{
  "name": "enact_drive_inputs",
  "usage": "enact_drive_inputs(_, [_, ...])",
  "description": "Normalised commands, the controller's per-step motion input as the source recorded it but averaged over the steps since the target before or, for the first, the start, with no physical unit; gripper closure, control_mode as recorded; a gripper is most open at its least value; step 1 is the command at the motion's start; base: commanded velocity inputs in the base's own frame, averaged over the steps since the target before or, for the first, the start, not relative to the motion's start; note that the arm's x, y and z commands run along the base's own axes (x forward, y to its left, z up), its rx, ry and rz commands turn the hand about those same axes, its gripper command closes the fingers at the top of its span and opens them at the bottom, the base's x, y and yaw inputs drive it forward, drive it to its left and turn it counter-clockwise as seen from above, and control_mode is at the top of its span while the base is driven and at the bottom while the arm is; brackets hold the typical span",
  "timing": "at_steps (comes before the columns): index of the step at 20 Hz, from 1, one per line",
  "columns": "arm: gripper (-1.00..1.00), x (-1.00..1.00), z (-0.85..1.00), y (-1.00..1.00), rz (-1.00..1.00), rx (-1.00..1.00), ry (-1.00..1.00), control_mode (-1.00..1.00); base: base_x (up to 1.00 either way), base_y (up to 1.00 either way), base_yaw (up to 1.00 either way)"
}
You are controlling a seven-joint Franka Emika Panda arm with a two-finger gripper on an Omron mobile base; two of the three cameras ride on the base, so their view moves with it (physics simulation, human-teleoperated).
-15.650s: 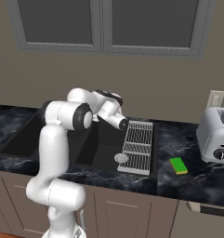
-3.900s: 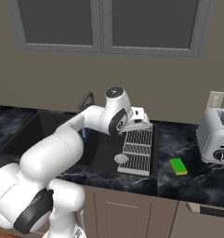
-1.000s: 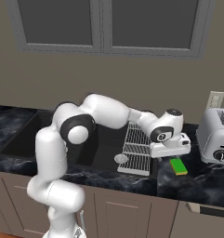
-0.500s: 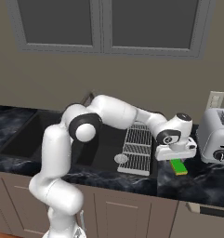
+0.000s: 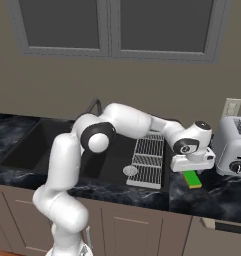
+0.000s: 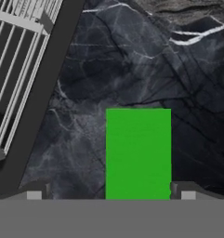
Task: Soak the sponge with water for a few seconds and then drop it inside the sink.
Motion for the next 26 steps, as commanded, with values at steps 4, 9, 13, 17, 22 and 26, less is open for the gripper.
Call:
enact_drive_inputs(4, [-1.0, 0.19, -0.16, 0.0, 0.0, 0.0, 0.0, -1.0, 0.0, 0.0, 0.0])
enact_drive_inputs(9, [-1.0, 0.25, -0.12, 0.0, 0.0, 0.0, 0.0, -1.0, 0.0, 0.0, 0.0])
enact_drive_inputs(13, [-1.0, 0.19, -0.04, -0.1, 0.0, 0.0, 0.0, -1.0, 0.0, 0.0, 0.0])
enact_drive_inputs(17, [-1.0, 0.05, -0.13, -0.19, 0.0, 0.0, 0.0, -1.0, 0.0, 0.0, 0.0])
enact_drive_inputs(22, [-1.0, 0.0, -0.23, -0.18, 0.0, 0.01, 0.0, -1.0, 0.0, 0.0, 0.0])
enact_drive_inputs(26, [-1.0, 0.0, -0.25, -0.07, 0.0, 0.01, 0.0, -1.0, 0.0, 0.0, 0.0])
